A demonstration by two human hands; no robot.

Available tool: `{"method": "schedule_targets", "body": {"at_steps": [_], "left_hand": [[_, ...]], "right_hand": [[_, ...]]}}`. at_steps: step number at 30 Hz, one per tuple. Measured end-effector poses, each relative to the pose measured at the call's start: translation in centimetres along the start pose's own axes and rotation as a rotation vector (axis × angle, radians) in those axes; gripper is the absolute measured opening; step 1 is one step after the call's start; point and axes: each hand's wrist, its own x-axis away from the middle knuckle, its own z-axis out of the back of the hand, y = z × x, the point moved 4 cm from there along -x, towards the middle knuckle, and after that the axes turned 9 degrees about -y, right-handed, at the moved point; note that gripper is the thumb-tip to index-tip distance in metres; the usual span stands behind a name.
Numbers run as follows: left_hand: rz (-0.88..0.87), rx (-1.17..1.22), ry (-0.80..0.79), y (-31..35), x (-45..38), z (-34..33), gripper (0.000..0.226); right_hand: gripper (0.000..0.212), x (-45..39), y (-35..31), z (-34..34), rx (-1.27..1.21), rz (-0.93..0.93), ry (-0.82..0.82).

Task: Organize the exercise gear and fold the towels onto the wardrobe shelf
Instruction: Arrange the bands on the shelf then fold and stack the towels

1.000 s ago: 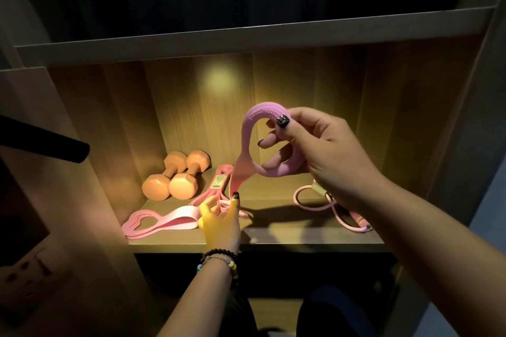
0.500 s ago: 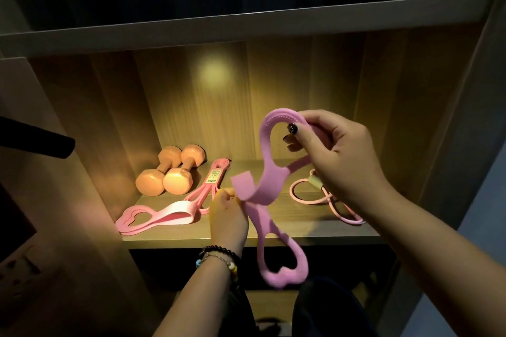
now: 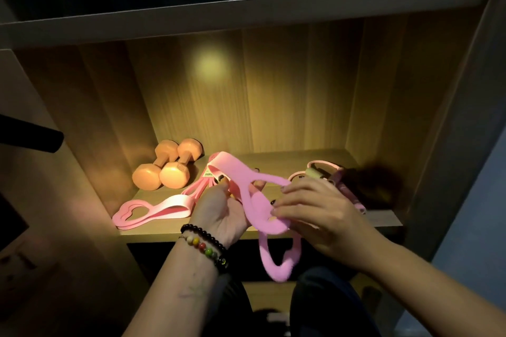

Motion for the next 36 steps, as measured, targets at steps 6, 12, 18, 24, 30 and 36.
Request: {"method": "schedule_targets", "body": {"at_steps": [6,12,18,24,30,36], "left_hand": [[-0.082,0.044,0.094,0.7,0.6,-0.5,0.044],[-0.102,0.018,0.084,0.9,0.5,-0.5,0.053],[-0.167,-0.075,0.173,1.1,0.6,-0.2,0.077],[-0.117,-0.145,0.214,0.5,0.6,0.2,0.047],[-0.045,-0.17,0.193,0.2,0.3,0.3,0.02],[-0.025,-0.109,0.122,0.3,0.1,0.0,0.021]], "right_hand": [[0.018,2.3,-0.5,-1.5,0.017,-0.047,-0.049],[0.019,2.8,-0.3,-2.4,-0.033,-0.083,-0.1],[0.017,2.4,-0.9,-3.4,-0.036,-0.072,-0.11],[0.016,2.5,-1.5,-4.3,-0.113,-0.051,-0.197],[0.017,2.1,-3.0,-5.6,-0.151,0.012,-0.304],[0.023,1.3,-2.5,-5.8,0.003,-0.046,-0.368]]}}
